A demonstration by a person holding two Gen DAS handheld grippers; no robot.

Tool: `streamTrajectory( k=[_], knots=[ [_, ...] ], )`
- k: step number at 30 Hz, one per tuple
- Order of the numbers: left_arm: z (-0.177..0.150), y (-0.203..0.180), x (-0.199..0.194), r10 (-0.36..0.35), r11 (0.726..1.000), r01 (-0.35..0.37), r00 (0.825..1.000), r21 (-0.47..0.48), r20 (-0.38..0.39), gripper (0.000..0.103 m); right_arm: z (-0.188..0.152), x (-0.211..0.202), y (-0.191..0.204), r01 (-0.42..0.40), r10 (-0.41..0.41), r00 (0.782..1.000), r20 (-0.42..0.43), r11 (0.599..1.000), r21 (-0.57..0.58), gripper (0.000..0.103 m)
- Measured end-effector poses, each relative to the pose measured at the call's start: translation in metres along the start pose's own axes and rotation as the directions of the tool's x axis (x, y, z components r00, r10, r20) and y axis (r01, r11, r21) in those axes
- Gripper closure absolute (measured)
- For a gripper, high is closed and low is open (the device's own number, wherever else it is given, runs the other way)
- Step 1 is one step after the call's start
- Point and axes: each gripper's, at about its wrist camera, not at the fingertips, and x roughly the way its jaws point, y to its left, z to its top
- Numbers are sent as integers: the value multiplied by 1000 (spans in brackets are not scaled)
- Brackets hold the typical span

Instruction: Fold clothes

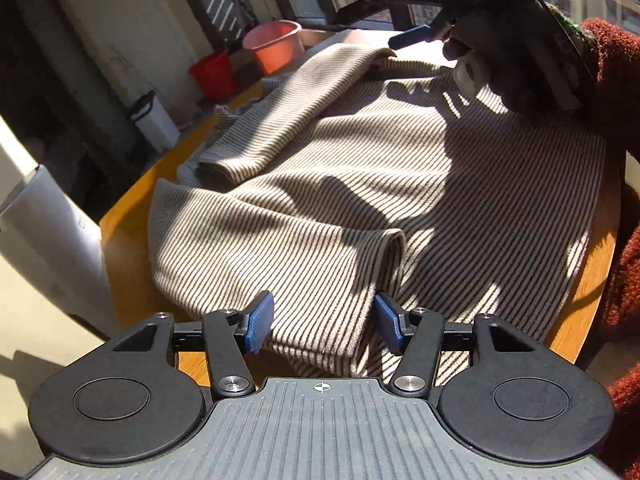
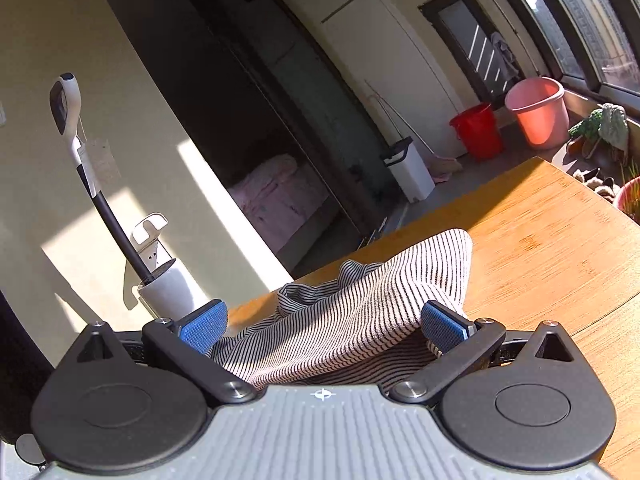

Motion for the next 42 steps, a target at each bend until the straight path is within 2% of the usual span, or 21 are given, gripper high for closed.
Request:
streamTrajectory(
  k=[2,3,5,6,9,11,12,15,16,17,18,21,24,25,26,27,29,31,34,38,42],
  knots=[
    [2,6,-2,16,999,-15,1000,-31,23,95,-3,-18,19,-17,18,1000,6,999,-37,3],
    [4,10,-4,27,998,-25,999,-53,41,96,-8,-23,28,-29,28,1000,-8,998,-53,9],
    [10,21,-12,43,993,-34,996,-115,76,97,-20,-31,46,-77,71,994,-81,994,-82,58],
    [13,27,-16,49,988,-35,994,-148,95,97,-27,-30,55,-110,99,987,-130,990,-85,63],
    [19,38,-29,49,978,-17,987,-207,151,97,-50,-22,82,-209,183,951,-248,974,-82,63],
    [21,40,-35,51,973,-8,982,-229,181,97,-63,-13,99,-252,213,932,-292,962,-102,49],
    [22,41,-37,51,971,-4,980,-240,191,97,-67,-8,106,-256,213,929,-302,960,-111,40],
    [21,44,-43,59,964,3,973,-267,224,97,-73,10,118,-274,229,912,-339,958,-90,40],
    [20,45,-44,63,961,5,970,-277,234,97,-74,17,122,-277,228,907,-355,956,-93,56],
    [19,47,-45,67,956,9,967,-293,245,97,-75,24,127,-280,218,899,-380,953,-115,92],
    [17,49,-46,71,951,13,964,-310,256,97,-74,32,134,-263,183,900,-396,952,-158,99],
    [14,62,-53,95,922,31,948,-386,304,94,-54,43,149,-196,80,936,-343,928,-317,99],
    [9,83,-68,135,880,66,915,-471,381,79,-6,45,163,-110,20,981,-192,876,-470,99],
    [8,88,-72,153,869,68,905,-489,397,65,14,41,166,-71,12,993,-118,855,-514,99],
    [7,92,-74,167,862,67,898,-502,407,53,34,38,169,-31,5,999,-49,835,-549,100],
    [5,96,-76,181,855,65,891,-514,415,48,52,36,169,9,-8,1000,4,822,-570,100],
    [3,101,-72,179,837,85,891,-540,418,46,79,35,165,84,-46,996,80,799,-595,100],
    [0,105,-63,150,811,126,899,-572,411,42,98,41,148,124,-91,992,85,806,-579,100],
    [-3,106,-39,86,776,180,919,-605,384,39,102,50,111,168,-163,985,57,826,-538,99],
    [2,104,-14,31,766,208,933,-609,358,30,94,61,61,192,-218,976,-6,873,-449,99],
    [15,103,5,-8,765,235,935,-600,355,24,80,71,20,215,-257,964,-69,906,-365,99]
  ],
)
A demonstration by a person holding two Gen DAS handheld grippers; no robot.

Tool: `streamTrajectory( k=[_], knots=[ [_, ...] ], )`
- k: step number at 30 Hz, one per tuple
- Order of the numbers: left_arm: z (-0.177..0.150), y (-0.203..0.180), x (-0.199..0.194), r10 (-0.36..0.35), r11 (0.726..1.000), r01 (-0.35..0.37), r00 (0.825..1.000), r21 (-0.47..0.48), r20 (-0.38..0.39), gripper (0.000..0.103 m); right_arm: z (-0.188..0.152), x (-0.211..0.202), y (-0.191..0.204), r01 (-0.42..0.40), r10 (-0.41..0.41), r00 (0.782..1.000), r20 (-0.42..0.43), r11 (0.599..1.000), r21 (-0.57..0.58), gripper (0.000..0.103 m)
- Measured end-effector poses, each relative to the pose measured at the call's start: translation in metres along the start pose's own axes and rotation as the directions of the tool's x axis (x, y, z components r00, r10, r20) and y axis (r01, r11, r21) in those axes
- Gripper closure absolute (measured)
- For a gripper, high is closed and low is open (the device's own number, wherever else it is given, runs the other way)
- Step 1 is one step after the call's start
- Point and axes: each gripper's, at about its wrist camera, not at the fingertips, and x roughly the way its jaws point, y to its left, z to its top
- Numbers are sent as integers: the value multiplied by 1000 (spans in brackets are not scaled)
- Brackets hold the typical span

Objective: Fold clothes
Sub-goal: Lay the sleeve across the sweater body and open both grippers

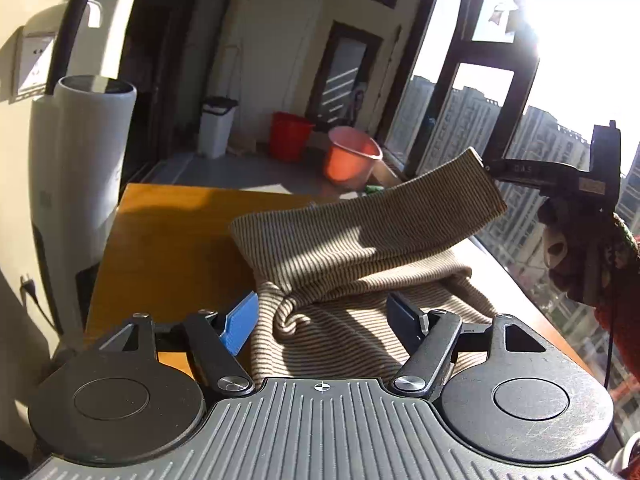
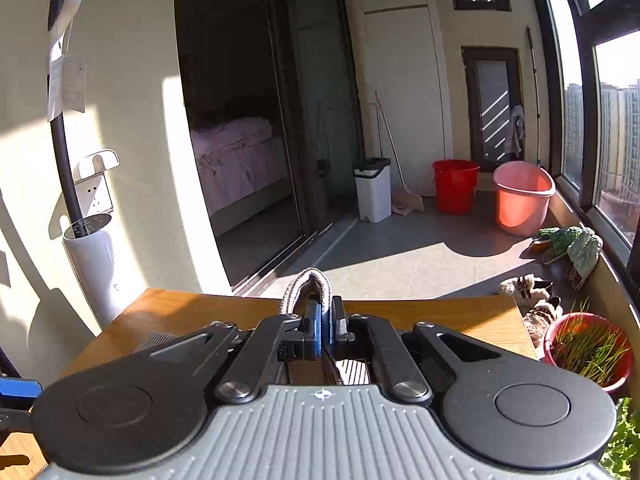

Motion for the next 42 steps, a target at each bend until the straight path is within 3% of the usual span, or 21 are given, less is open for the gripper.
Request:
streamTrajectory(
  k=[4,6,8,10,11,14,17,19,24,25,26,31,42],
  knots=[
    [6,-10,22,-33,999,33,999,10,-6,18,-30,17,-26,55,-50,993,-107,997,51,96],
    [8,-17,32,-42,999,42,999,15,-12,16,-41,17,-31,128,-123,984,-133,991,29,85],
    [11,-23,43,-51,999,51,999,19,-16,14,-46,9,-31,183,-183,976,-118,983,-11,59],
    [14,-27,53,-62,998,62,998,22,-14,12,-45,-4,-28,212,-213,974,-72,977,-27,42],
    [15,-29,57,-68,997,68,998,23,-14,9,-42,-12,-25,221,-222,974,-40,975,-32,41],
    [18,-35,75,-80,997,80,997,24,-5,8,-27,-38,-8,127,-126,989,78,992,-10,30],
    [21,-37,92,-78,997,78,997,11,3,7,-23,-41,7,-76,69,991,114,995,59,16],
    [20,-33,105,-50,999,50,999,8,12,6,-31,-23,12,-170,159,984,86,976,135,15],
    [6,-13,130,22,1000,-22,1000,-12,-19,5,-77,32,7,-78,89,995,-34,968,239,15],
    [3,-10,129,17,1000,-17,1000,-16,-15,5,-82,34,7,-81,92,995,-36,967,242,11],
    [1,-7,128,12,1000,-12,1000,-20,-11,4,-81,31,8,-97,108,994,-31,967,235,0],
    [-1,-8,128,25,1000,-25,1000,-5,-18,0,-84,31,15,-84,93,995,-36,975,204,0],
    [-4,-12,124,74,997,-74,997,10,1,0,-84,24,3,-135,132,991,30,949,285,0]
  ],
)
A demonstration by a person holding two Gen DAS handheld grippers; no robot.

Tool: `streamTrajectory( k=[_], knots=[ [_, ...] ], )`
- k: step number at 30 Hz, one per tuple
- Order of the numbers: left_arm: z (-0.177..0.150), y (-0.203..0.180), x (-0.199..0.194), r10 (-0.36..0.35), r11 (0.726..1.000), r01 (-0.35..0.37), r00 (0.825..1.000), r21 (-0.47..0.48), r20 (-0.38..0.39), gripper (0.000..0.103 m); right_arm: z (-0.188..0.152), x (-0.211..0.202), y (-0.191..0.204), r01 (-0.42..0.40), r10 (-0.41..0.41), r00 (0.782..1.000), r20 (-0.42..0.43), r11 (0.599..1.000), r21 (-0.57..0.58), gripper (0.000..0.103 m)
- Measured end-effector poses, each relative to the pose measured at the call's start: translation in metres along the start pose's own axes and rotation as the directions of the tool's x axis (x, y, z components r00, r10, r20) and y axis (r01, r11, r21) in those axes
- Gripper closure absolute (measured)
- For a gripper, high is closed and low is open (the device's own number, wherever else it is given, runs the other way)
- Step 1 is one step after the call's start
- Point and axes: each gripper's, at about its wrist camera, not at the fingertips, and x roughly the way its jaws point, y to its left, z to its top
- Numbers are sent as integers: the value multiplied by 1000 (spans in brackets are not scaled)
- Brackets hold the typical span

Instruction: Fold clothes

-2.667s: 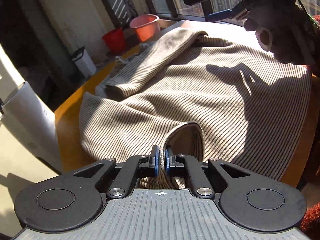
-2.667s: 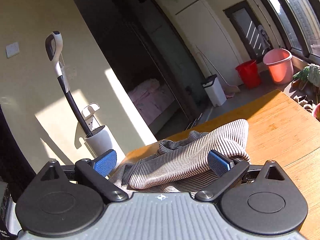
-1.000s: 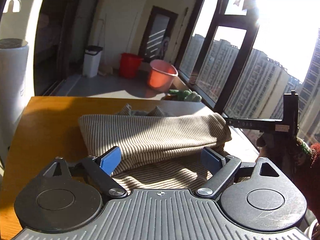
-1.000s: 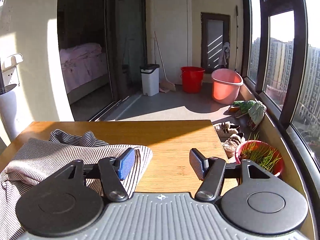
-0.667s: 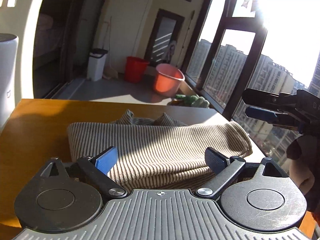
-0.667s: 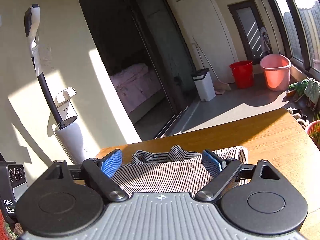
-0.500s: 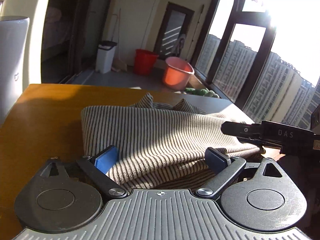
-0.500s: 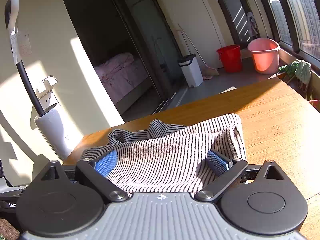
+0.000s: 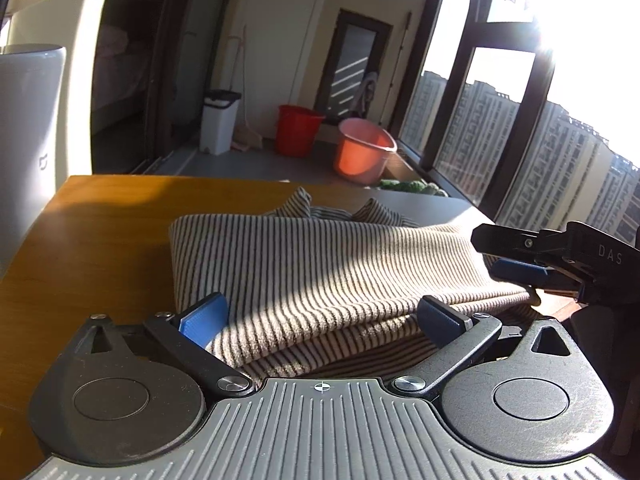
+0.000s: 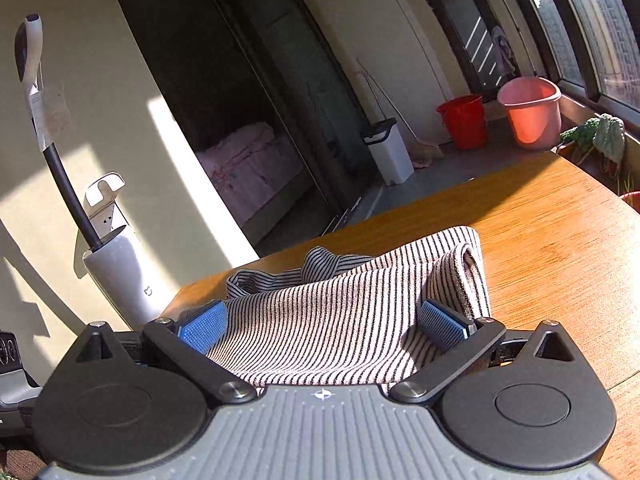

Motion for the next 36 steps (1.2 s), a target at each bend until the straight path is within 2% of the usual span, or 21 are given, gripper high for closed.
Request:
streamTrajectory(
  k=[16,22,36],
  knots=[
    [0,1,0,8,1000,-8,1000,-10,-12,0,-1,-5,-14,-68,62,996,62,993,98,0],
    [-2,7,-4,-12,999,13,1000,-50,10,0,-2,-5,-15,-74,67,995,70,992,106,0],
    [-1,2,-3,9,1000,-9,1000,-11,-3,0,-7,-15,-19,-91,78,992,102,986,139,0]
  ],
)
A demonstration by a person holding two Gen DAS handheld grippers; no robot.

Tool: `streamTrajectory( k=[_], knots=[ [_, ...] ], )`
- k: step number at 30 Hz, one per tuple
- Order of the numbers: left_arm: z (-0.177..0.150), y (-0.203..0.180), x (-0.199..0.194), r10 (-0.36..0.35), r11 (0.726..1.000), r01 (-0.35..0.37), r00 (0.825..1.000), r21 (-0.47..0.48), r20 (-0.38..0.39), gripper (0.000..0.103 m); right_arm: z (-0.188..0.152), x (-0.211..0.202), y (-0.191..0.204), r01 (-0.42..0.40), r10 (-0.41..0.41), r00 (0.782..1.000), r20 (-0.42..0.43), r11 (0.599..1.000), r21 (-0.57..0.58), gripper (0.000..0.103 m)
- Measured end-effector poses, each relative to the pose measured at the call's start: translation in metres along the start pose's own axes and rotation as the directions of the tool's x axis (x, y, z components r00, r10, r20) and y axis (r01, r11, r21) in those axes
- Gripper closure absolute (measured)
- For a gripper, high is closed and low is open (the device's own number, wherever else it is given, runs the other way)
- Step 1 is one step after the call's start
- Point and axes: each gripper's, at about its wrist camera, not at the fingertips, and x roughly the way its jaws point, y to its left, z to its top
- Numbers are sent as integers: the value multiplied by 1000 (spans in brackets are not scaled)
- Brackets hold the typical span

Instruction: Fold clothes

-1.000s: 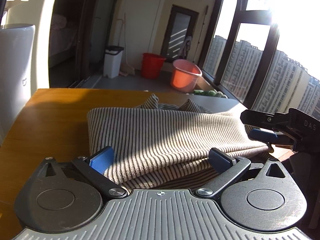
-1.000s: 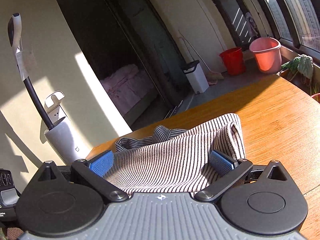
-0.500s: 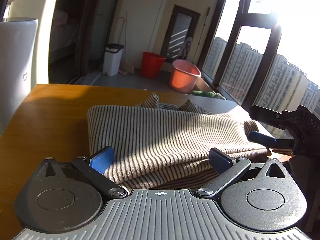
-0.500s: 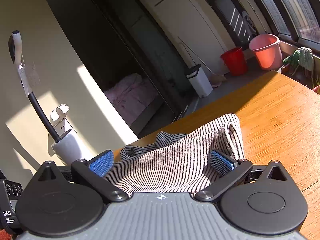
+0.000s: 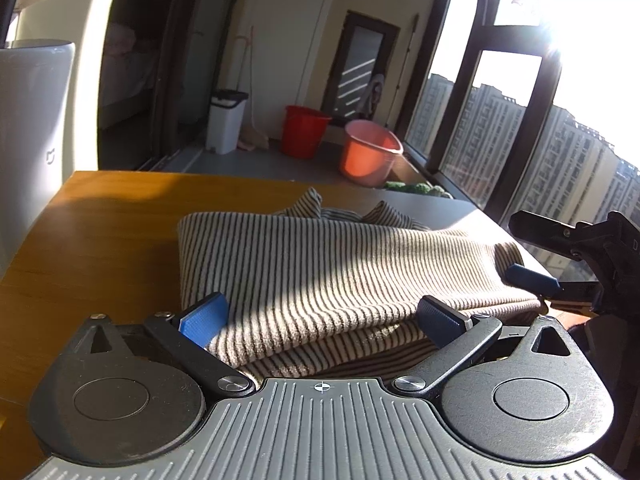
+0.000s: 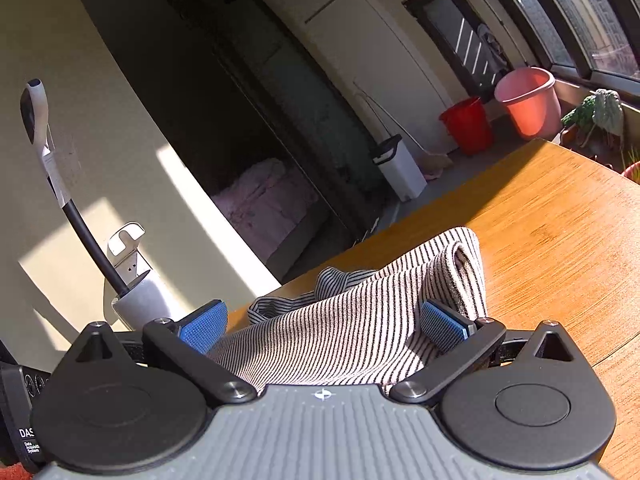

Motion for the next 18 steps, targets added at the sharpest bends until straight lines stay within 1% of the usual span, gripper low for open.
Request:
streamTrajectory(
  k=[6,13,18],
  knots=[
    [2,2,0,-4,1000,4,1000,-3,1,0,1,-3,-4,-5,5,1000,2,1000,5,0],
    [1,9,0,-31,999,32,999,-38,15,0,1,-5,-7,-8,8,1000,3,1000,9,0],
    [0,8,-2,-28,999,29,999,-41,23,0,2,-5,-7,-8,8,1000,3,1000,10,0]
  ],
)
